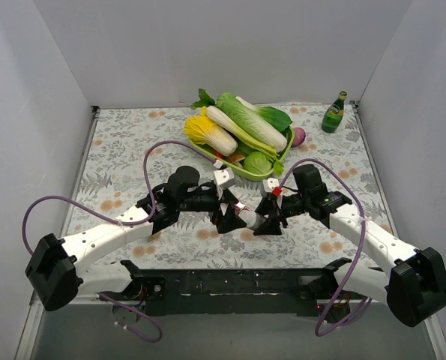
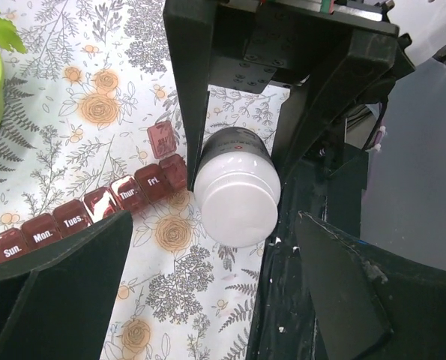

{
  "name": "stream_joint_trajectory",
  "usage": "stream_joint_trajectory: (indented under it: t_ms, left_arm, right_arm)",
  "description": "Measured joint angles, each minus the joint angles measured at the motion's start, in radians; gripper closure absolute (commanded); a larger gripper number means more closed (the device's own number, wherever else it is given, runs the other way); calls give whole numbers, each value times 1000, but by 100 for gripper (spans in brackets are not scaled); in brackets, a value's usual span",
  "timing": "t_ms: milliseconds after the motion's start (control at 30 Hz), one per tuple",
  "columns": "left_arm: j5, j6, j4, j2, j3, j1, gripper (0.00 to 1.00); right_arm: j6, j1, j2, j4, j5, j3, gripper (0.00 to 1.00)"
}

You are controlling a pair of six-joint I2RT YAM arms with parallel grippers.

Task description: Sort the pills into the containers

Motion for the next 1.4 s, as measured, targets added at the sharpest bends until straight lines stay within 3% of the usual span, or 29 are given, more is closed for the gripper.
stream_joint_trajectory:
  t_ms: [167,300,400,433,533,600,667,933,1167,1400]
  left_arm:
    - [3,-1,26,43,0,-26,12]
    - [-2,-11,56,44,0,-47,21]
    - [-14,-29,75,53,1,-61,40]
    - [-19,-37,75,60,3,-64,54]
    - [-35,-61,74,85,9,-71,76]
    - [-45,-79,69,90,13,-71,90]
    - [-67,-111,58,90,19,-72,96]
    - [-166,-410,-15,51,27,-69,100]
    - [-172,-798,-13,5,-32,-21,100]
    - [-169,-1070,-27,-3,-50,0,100]
  right_arm:
    - [1,0,0,0,0,0,97]
    - [2,0,2,1,0,0,97]
    - [2,0,2,1,0,0,97]
    - [3,0,2,1,0,0,97]
    - [3,0,2,-2,5,0,97]
    - [4,-2,4,-3,11,-2,97]
    - [4,-2,5,-1,12,-2,97]
    - [19,5,4,32,19,-2,98]
    - [43,12,3,71,11,1,98]
    - [43,12,-2,81,5,2,98]
